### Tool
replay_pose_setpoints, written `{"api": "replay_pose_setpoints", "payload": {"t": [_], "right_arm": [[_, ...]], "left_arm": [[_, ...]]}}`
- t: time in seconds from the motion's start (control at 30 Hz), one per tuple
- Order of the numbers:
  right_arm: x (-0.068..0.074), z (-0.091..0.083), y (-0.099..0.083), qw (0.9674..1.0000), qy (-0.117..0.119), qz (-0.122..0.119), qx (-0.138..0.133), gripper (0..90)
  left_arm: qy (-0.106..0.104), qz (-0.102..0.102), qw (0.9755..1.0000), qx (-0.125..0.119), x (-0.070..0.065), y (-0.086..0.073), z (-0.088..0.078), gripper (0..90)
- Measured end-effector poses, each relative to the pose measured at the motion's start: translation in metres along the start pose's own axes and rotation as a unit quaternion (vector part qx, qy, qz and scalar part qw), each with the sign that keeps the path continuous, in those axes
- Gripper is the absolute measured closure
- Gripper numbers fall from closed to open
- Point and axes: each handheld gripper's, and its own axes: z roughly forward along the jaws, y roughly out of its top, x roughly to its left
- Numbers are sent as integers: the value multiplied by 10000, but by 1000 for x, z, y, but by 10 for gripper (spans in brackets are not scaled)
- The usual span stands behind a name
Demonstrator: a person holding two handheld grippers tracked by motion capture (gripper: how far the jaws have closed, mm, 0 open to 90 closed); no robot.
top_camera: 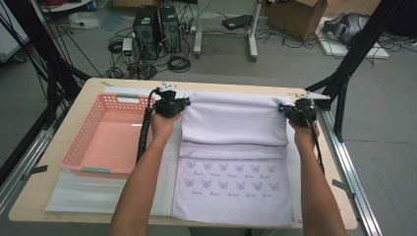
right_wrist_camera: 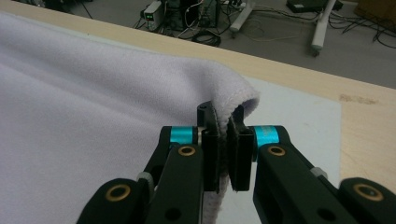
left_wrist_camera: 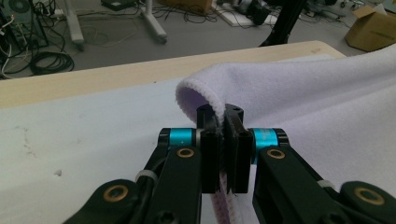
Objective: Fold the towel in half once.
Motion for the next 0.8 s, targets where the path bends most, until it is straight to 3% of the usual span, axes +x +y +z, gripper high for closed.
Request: {"api": "replay_pose_setpoints", "payload": {"t": [0.1, 0.2, 0.33, 0.4, 0.53, 0.63, 0.8], "right_arm": [[3, 4, 0, 9999, -108, 11, -10, 842], [2, 6, -3, 9995, -153, 262, 28, 699], [2, -3, -2, 9993, -30, 371, -13, 654], [4, -10, -1, 9994, 14, 332, -25, 640], [9, -28, -4, 9998, 70, 190, 74, 618], [10, -41, -10, 9997, 56, 191, 149, 616], [15, -61, -25, 9995, 128, 211, 200, 615]], "left_arm": [[15, -44, 10000, 52, -1, -2, 0, 833], [-97, 25, 9999, -15, -5, 0, -7, 690], [-201, 104, 9997, -98, -10, 1, -17, 580], [-225, 96, 9996, -159, -11, -6, -23, 578], [-336, 110, 9994, -9, -16, -23, -34, 577], [-354, 138, 9991, -187, -21, -35, -45, 582], [-490, -23, 9987, -168, -26, -57, -57, 577]]}}
